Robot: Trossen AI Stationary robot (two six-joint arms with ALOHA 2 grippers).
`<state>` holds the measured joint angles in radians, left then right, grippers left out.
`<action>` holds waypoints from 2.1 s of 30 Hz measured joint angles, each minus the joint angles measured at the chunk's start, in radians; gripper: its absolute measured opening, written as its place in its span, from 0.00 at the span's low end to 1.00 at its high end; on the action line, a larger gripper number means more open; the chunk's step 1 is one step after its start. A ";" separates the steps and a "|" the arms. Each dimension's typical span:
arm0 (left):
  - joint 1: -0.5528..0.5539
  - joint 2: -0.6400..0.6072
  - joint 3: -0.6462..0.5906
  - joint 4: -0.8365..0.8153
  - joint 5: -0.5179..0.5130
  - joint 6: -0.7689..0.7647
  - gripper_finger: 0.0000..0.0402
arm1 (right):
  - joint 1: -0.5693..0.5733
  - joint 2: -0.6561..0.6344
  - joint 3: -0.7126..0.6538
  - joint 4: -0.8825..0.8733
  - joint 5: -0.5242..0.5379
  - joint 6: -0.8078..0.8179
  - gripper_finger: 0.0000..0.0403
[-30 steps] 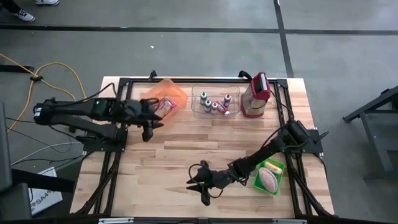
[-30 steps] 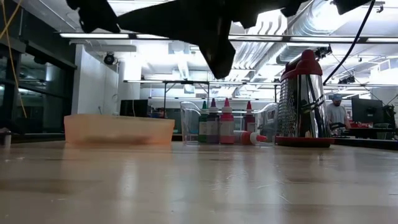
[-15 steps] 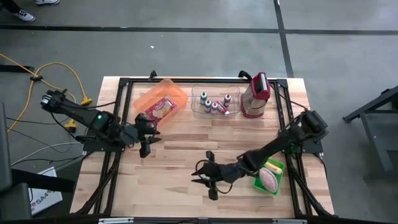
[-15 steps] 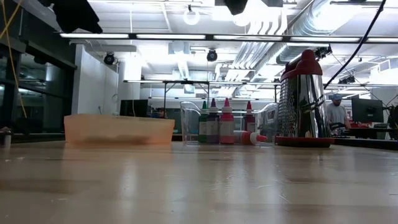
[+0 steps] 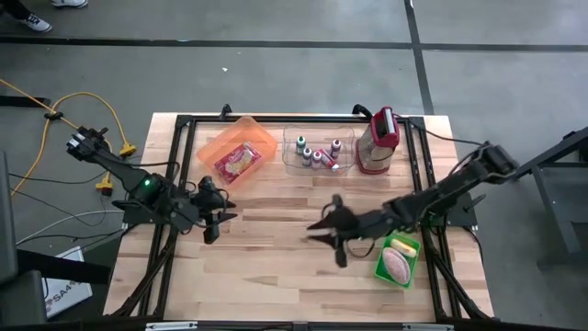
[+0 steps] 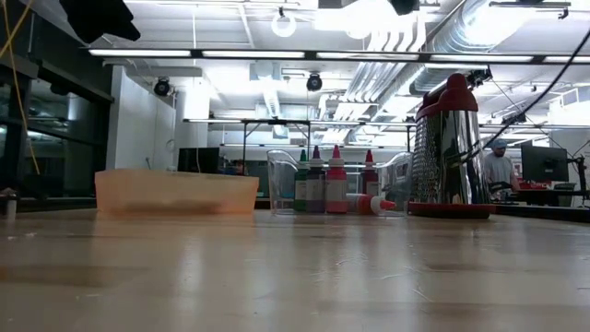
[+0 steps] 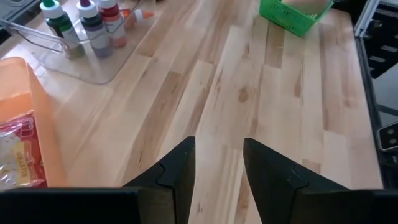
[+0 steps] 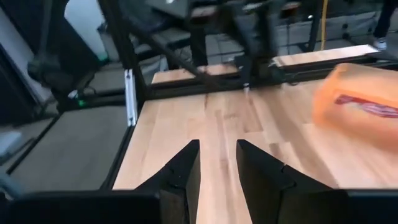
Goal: Pick & Place Food Item
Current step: Return to Home Position
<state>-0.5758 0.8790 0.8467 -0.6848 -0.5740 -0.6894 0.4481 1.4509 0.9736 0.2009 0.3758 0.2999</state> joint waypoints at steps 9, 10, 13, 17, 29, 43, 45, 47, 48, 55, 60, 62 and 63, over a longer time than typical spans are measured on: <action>-0.007 0.008 0.000 0.001 -0.008 -0.016 0.33 | -0.051 -0.216 -0.282 0.180 0.045 0.019 0.23; -0.007 0.008 0.000 0.001 -0.008 -0.016 0.33 | -0.057 -0.235 -0.310 0.206 0.044 0.014 0.23; -0.007 0.008 0.000 0.002 -0.008 -0.018 0.33 | -0.076 -0.278 -0.383 0.282 0.044 0.004 0.23; -0.007 0.008 0.000 0.002 -0.008 -0.019 0.33 | -0.112 -0.358 -0.482 0.345 0.039 -0.005 0.23; -0.007 0.045 0.000 0.001 -0.008 -0.019 0.33 | -0.148 -0.635 -0.693 0.385 0.017 0.024 0.23; -0.006 0.097 0.000 0.001 -0.005 -0.020 0.33 | -0.147 -0.851 -0.878 0.372 0.105 0.076 0.23; -0.007 0.097 0.000 0.001 -0.005 -0.021 0.33 | -0.147 -0.879 -0.903 0.372 0.105 0.091 0.23; -0.007 0.097 0.000 0.001 -0.005 -0.021 0.33 | -0.147 -0.903 -0.923 0.371 0.105 0.096 0.23; -0.007 0.097 0.000 0.001 -0.005 -0.021 0.33 | -0.147 -0.914 -0.931 0.372 0.105 0.096 0.23; -0.006 0.097 0.000 0.001 -0.004 -0.022 0.33 | -0.147 -1.007 -0.964 0.339 0.062 0.097 0.23; -0.007 0.097 0.000 0.001 -0.004 -0.022 0.33 | -0.147 -1.064 -0.965 0.275 0.033 0.097 0.23; -0.007 0.097 0.000 0.001 -0.004 -0.022 0.33 | -0.147 -1.087 -0.965 0.219 0.033 0.105 0.23; -0.007 0.097 0.000 0.001 -0.004 -0.022 0.33 | -0.147 -1.100 -0.965 0.178 0.033 0.116 0.23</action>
<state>-0.5823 0.9764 0.8467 -0.6838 -0.5777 -0.7111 0.3012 0.3513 0.0086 0.3793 0.4091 0.4155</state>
